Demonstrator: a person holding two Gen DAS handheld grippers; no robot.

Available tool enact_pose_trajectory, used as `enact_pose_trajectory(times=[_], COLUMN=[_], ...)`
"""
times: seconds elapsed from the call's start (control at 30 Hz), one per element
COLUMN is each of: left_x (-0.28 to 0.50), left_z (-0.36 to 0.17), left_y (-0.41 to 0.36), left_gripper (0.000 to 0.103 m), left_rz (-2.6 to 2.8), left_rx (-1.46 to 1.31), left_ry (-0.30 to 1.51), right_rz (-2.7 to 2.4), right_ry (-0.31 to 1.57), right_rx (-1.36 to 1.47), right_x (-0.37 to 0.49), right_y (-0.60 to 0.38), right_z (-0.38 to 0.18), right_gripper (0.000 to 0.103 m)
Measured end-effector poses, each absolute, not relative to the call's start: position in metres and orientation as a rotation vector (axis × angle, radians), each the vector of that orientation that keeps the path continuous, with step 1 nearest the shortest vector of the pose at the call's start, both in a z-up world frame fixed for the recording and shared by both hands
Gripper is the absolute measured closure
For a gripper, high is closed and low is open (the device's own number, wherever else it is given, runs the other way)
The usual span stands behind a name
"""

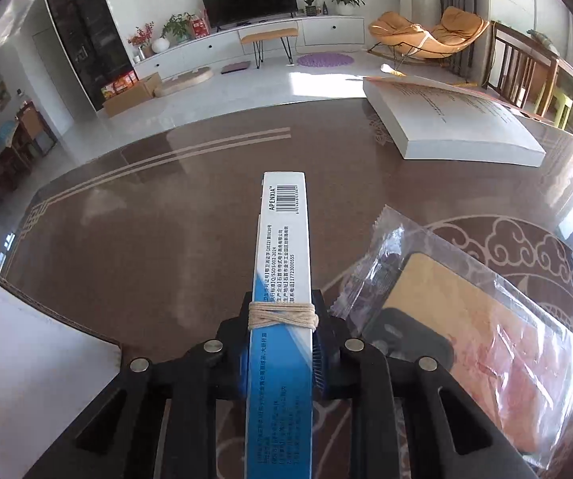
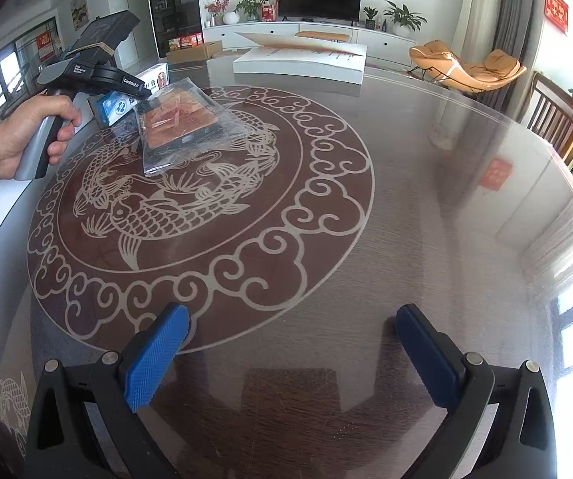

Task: Organize objects
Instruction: 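Lift the blue box and set it down on the table with the left gripper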

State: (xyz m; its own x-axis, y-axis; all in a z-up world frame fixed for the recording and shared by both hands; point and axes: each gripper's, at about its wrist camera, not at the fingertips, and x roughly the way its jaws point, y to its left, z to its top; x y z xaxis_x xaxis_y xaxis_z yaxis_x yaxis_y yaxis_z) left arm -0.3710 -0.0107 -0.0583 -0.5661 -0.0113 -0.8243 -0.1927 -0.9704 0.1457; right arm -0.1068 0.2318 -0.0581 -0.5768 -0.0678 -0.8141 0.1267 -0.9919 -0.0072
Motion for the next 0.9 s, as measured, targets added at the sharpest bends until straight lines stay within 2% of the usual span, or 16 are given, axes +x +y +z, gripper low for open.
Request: enact_pose_trajectory(times=[0.1, 0.23, 0.4, 0.43, 0.5, 0.57, 0.63, 0.7, 0.83, 0.9], left_x=[-0.317, -0.241, -0.138, -0.122, -0.103, -0.087, -0.075, -0.059, -0.029, -0.023], left_z=[-0.057, -0.054, -0.055, -0.055, -0.055, -0.054, -0.051, -0.052, -0.052, -0.041], left_y=[0.028, 0.039, -0.001, -0.007, -0.015, -0.016, -0.012, 0.006, 0.045, 0.044], left_gripper=[0.079, 0.079, 0.078, 0.075, 0.063, 0.032, 0.027, 0.027, 0.026, 0.022], left_rz=[2.559, 2.479, 2.608, 2.666, 2.743, 2.741, 2.671, 2.643, 2.614, 2.619], left_rx=[-1.338, -1.347, -1.41, -1.412, -1.425, -1.441, -1.393, -1.322, -1.151, -1.076], left_ry=[0.425, 0.289, 0.216, 0.277, 0.391, 0.358, 0.277, 0.358, 0.642, 0.599], right_rz=[-2.694, -2.694, -2.694, -2.694, -2.694, -2.695, -2.697, -2.7, -2.701, -2.701], right_ry=[0.098, 0.099, 0.101, 0.1, 0.101, 0.102, 0.106, 0.113, 0.115, 0.116], right_rx=[1.387, 1.387, 1.387, 1.387, 1.387, 1.387, 1.386, 1.385, 1.384, 1.384], right_x=[-0.107, -0.107, -0.107, -0.107, -0.107, -0.107, -0.107, -0.108, -0.108, -0.108], right_y=[0.232, 0.232, 0.231, 0.231, 0.231, 0.231, 0.231, 0.231, 0.231, 0.232], right_z=[-0.058, -0.058, -0.058, -0.058, -0.058, -0.058, -0.058, -0.058, -0.058, -0.058], right_gripper=[0.0, 0.0, 0.0, 0.0, 0.0, 0.0, 0.0, 0.0, 0.0, 0.0])
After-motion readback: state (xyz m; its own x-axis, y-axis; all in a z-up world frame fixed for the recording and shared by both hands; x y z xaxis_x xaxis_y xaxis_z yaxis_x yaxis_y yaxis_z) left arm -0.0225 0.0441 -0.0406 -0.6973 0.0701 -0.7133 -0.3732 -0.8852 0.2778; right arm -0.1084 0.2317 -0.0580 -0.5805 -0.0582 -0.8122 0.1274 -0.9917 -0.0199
